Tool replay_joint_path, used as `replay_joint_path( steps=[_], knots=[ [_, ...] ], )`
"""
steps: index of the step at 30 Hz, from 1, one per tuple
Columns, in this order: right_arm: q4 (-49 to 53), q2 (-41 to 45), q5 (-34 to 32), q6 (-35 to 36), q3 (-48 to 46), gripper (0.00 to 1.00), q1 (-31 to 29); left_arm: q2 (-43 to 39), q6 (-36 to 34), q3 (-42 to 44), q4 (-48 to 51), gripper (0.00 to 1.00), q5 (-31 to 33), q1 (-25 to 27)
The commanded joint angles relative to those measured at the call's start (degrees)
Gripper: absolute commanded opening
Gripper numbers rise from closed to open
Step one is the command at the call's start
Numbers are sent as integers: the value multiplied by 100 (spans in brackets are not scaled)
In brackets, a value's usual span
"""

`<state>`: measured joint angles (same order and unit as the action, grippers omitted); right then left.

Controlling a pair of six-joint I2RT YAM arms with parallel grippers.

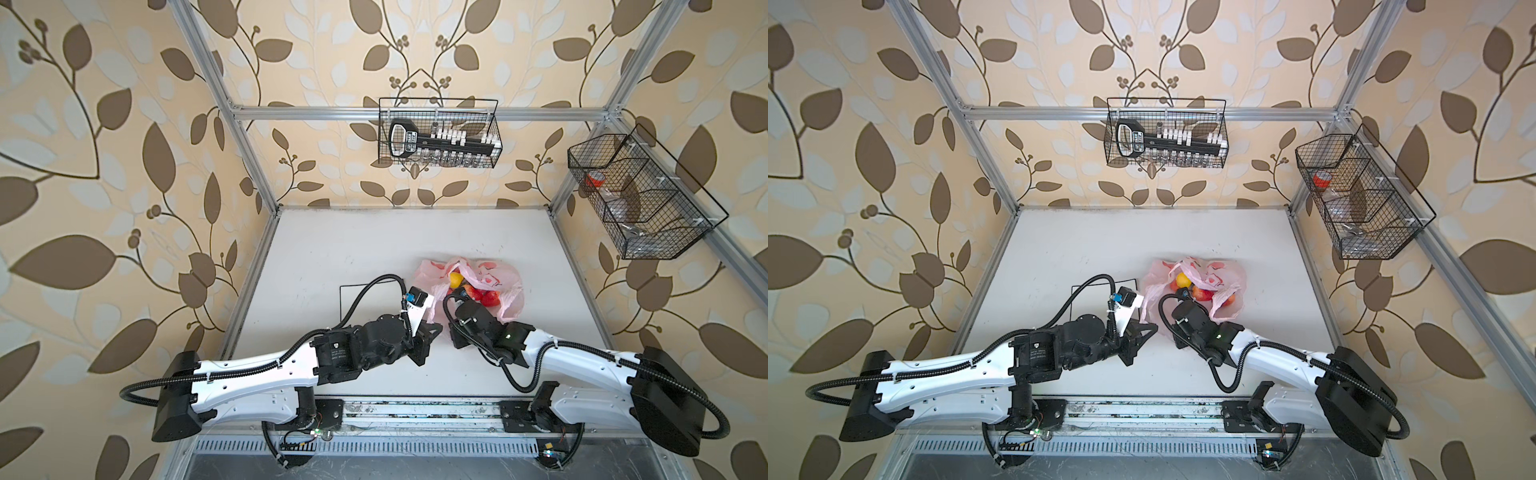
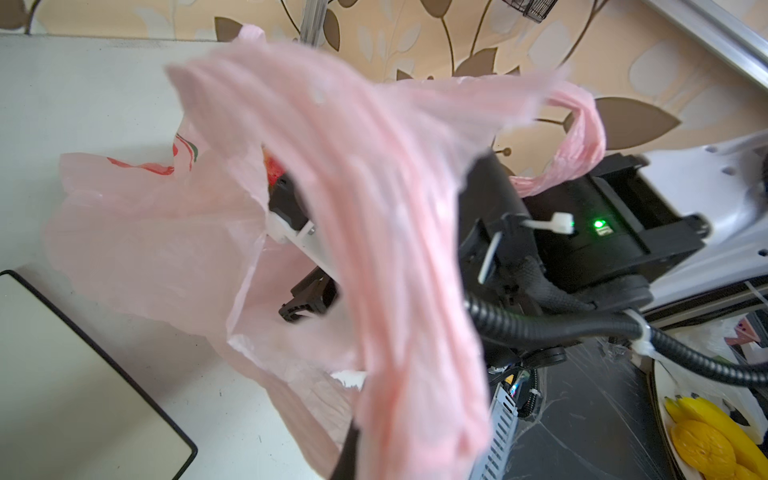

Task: Take the fake fruits out of the plastic bag
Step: 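Hold the bag open with the left gripper while the right grasps a cherry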

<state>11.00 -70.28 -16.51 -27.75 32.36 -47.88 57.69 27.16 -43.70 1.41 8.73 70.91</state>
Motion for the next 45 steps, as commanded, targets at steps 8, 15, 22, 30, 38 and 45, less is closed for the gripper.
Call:
replay_joint_path(
  steps=[8,15,22,30,38,45],
  knots=[
    [-127,-597,-896,-1453,633,49,150,-320,260,534,-187,0,-460,24],
    [-584,-1002,-691,-2015,672,58,743,-258,548,733,-205,0,-706,21],
    [-1222,-1423,-654,-1676,819,62,798,-302,583,829,-300,0,-762,26],
    [-1635,-2034,-905,-1400,1100,59,995,-329,527,767,-277,0,-773,21],
    [-1672,-2704,-1111,-1529,1384,54,1064,-380,543,758,-290,0,-806,25],
    [-1601,-3129,-1127,-1690,1576,49,1108,-442,604,797,-260,0,-739,22]
  ],
)
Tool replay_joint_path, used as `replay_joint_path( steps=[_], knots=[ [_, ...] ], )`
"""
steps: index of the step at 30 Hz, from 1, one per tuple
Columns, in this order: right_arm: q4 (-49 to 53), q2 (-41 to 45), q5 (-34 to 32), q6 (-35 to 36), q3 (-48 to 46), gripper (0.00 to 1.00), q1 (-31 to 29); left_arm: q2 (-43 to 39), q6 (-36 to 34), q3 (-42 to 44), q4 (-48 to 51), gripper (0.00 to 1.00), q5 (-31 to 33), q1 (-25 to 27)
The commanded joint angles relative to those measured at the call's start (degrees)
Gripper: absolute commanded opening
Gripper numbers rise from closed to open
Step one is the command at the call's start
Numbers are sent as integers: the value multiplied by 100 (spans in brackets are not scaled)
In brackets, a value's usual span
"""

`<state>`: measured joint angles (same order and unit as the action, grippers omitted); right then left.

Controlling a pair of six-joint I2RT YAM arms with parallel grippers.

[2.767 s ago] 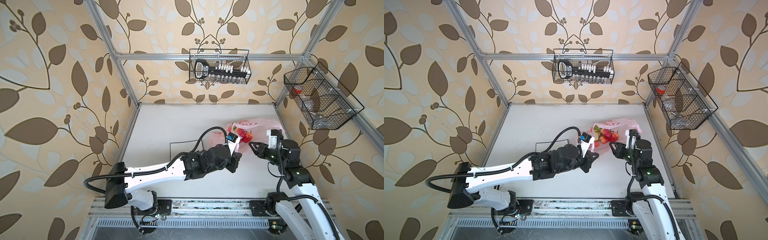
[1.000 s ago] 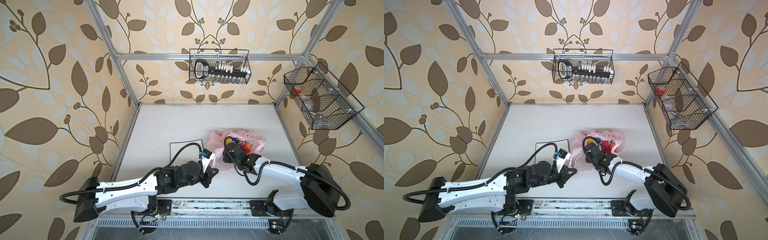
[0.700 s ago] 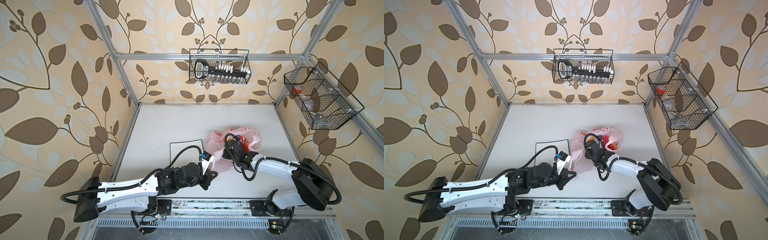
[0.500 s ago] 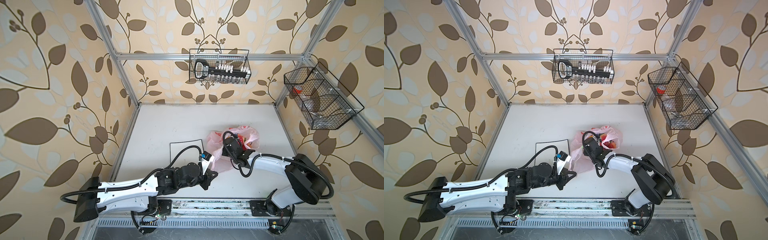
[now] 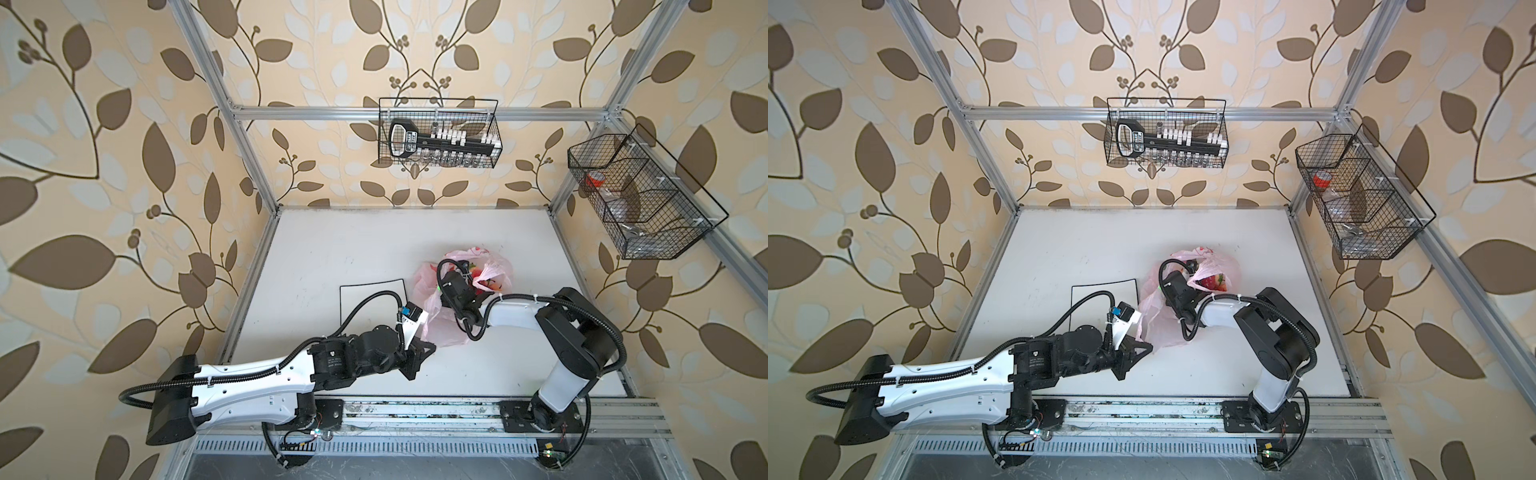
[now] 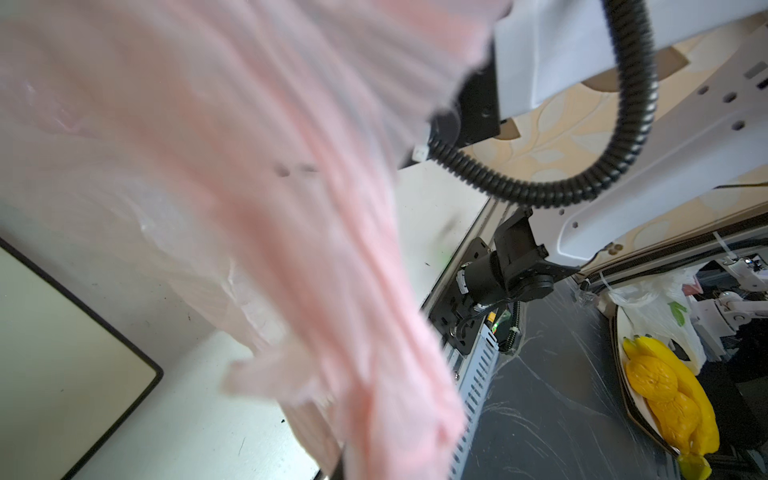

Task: Take the fake fruits out of the plastic bag
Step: 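Hold the bag open with the left gripper while the right grasps a cherry, then lift the cherry out with the right gripper and drop it onto the white plate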

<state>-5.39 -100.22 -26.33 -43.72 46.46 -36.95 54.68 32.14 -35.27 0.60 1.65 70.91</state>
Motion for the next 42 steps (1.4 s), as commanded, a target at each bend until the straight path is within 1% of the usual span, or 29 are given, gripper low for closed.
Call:
replay_joint_path(
  steps=[1,6,9,18,22,29,32,38,42],
  knots=[
    [35,-167,-145,-101,178,48,20,-144,119,-42,-167,0,-12,23],
    [46,-137,-125,-79,200,36,15,-176,256,-54,-23,0,235,22],
    [56,59,-75,-41,117,31,21,-176,340,-64,104,0,437,20],
    [15,1018,452,-14,-497,28,-14,-144,612,-49,253,0,910,21],
    [77,1488,735,43,-777,28,-133,-50,618,-119,284,0,1003,17],
    [326,2256,940,92,-1072,28,-434,343,565,-448,514,0,1188,-77],
    [461,2565,1097,92,-1227,28,-456,437,541,-566,538,0,1033,-322],
    [670,3181,1283,106,-1528,27,-454,431,322,-677,550,0,606,-1055],
    [690,3501,1395,170,-1579,26,-454,547,271,-648,421,0,75,-1652]
  ],
)
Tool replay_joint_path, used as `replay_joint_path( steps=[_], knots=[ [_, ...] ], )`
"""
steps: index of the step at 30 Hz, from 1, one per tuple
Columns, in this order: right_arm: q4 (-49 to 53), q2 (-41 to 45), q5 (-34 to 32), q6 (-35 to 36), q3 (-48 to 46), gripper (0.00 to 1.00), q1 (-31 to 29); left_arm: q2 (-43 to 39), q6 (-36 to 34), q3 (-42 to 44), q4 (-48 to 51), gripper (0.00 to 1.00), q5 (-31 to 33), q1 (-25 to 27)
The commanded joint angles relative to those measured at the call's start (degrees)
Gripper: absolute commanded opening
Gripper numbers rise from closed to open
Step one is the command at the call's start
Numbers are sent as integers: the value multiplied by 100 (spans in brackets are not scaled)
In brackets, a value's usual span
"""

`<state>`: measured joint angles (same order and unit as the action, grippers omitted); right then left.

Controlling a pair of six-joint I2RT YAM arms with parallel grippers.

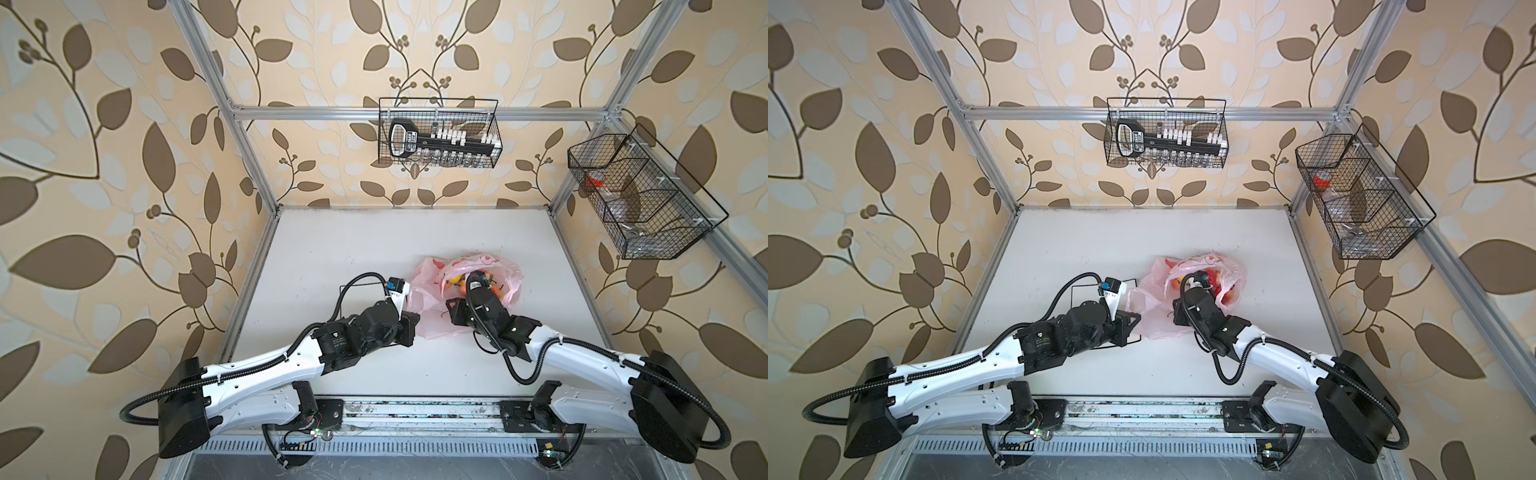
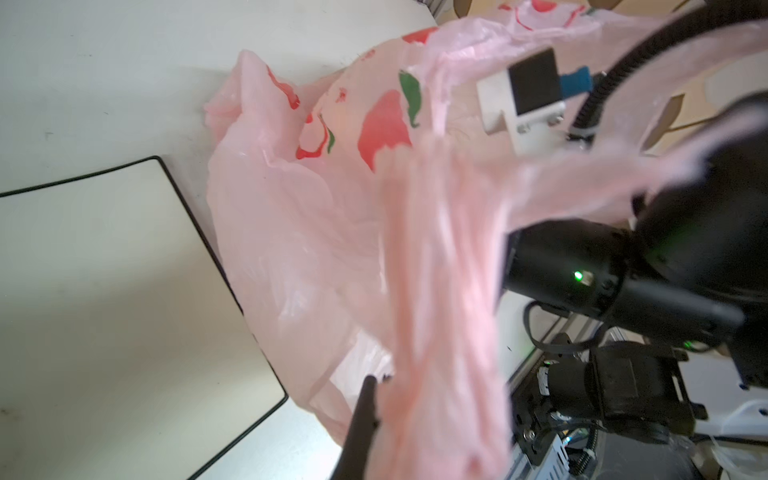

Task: Take the fake fruits out of the plastic bag
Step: 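Lift the cherry out with the right gripper and drop it onto the white plate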

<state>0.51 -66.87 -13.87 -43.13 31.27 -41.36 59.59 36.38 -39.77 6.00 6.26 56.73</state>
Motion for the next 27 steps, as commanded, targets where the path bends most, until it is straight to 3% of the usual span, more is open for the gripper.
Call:
replay_joint_path(
  steps=[1,8,18,27],
  knots=[
    [112,222,192,136,-63,26,-19,99,-170,-194,-138,0,-444,-311],
    [28,523,662,334,-62,26,-12,351,-185,-221,-202,0,-681,-470],
    [-75,1513,1709,1054,-347,23,-16,17,-228,-84,18,0,-535,-550],
    [-341,1838,2786,1651,-384,21,-329,294,-440,-331,31,0,-1168,-1206]
  ],
)
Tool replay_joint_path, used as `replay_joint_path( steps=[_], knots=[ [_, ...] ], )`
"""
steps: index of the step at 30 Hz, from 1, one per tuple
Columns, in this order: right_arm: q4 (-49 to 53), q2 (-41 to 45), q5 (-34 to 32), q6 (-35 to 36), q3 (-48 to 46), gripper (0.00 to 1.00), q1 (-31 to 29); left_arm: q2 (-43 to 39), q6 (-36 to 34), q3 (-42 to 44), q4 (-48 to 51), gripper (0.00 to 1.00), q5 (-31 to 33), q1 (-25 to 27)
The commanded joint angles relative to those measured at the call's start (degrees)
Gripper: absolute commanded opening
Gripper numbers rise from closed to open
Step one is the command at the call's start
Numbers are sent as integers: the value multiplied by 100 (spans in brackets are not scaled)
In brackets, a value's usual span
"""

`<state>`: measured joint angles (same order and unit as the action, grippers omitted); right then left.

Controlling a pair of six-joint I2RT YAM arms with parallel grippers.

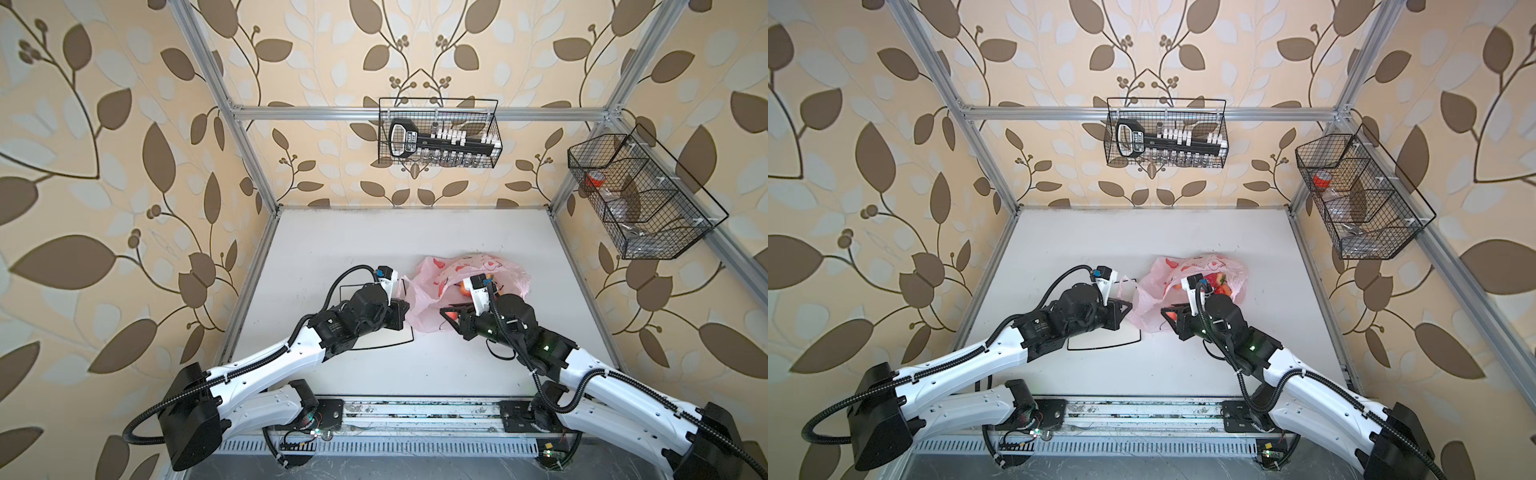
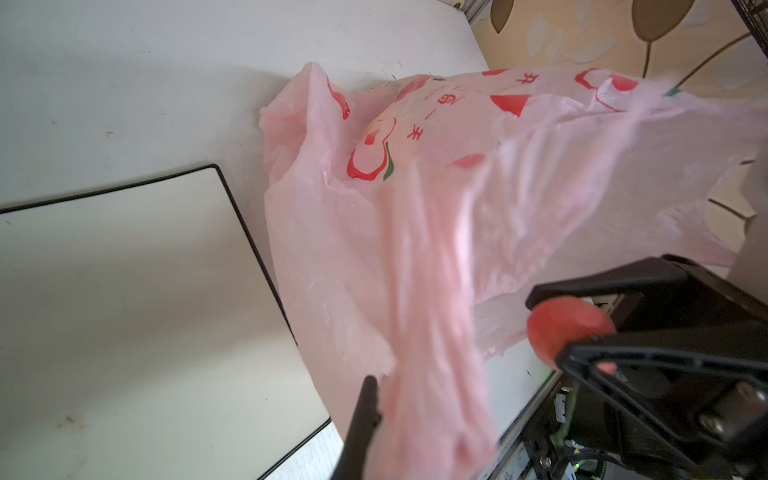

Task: Take the fake fruits out of the plastic bag
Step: 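Lift the cherry out with the right gripper and drop it onto the white plate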

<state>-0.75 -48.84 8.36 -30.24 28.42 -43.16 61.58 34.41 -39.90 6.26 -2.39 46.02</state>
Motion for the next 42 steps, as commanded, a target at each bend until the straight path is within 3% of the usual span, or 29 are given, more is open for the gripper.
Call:
replay_joint_path(
  steps=[1,4,9,13,22,27,37,40,42],
  knots=[
    [-276,-10,628,449,-96,21,-279,161,-301,-382,15,0,-395,-216],
    [-394,-267,551,696,2,21,-730,341,-430,-555,24,0,-736,-488],
    [-712,-1112,-348,944,282,21,-1622,486,-611,-757,94,0,-972,-735],
    [-1390,-2194,-957,801,543,24,-2009,474,-632,-760,87,0,-1047,-929],
    [-2446,-4150,-2019,-193,1193,23,-2043,486,-648,-782,-11,0,-1118,-1217],
    [-2460,-4907,-2544,-247,1655,23,-2033,504,-686,-817,36,0,-1158,-1237],
    [-2190,-5979,-2863,-341,2477,23,-2030,356,-675,-775,103,0,-1143,-1237],
    [-2122,-6143,-2906,-421,2568,27,-2029,298,-640,-760,99,0,-1191,-1236],
    [-2055,-6207,-2909,-462,2596,36,-2029,267,-627,-740,88,0,-1216,-1242]
  ],
)
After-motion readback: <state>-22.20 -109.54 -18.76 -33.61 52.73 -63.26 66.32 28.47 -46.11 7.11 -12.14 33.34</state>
